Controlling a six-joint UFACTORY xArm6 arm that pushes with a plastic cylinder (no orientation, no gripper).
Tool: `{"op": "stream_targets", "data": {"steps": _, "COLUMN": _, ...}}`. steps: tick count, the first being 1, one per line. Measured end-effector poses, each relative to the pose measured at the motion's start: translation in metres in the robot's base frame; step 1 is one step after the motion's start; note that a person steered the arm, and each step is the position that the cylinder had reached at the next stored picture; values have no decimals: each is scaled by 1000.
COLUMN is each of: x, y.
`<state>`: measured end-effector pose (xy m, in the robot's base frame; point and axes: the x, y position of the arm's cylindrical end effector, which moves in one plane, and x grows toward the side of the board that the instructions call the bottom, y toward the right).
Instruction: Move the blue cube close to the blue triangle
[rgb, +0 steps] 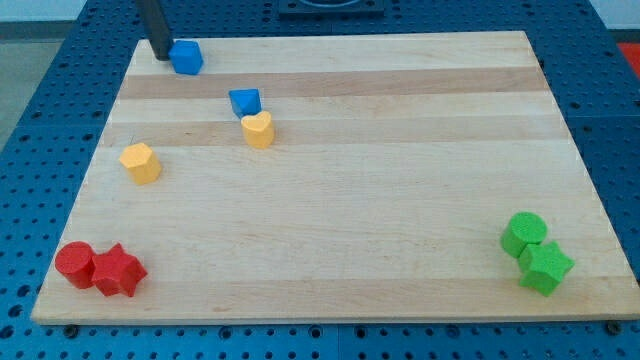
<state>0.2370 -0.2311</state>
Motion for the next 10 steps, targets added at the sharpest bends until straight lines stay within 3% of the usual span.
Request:
{"op": "stream_targets", "data": {"steps": 2, "x": 23, "y": 22}}
{"op": "stream_targets", "data": {"steps": 3, "x": -39, "y": 7}}
{"op": "stream_targets", "data": {"steps": 4, "x": -41, "y": 35}}
{"op": "stream_targets", "data": {"steps": 8, "x": 105, "y": 44}}
{"op": "stream_targets", "data": {"steps": 9, "x": 102, "y": 31}}
{"op": "stream_targets", "data": {"steps": 10, "x": 41, "y": 19}}
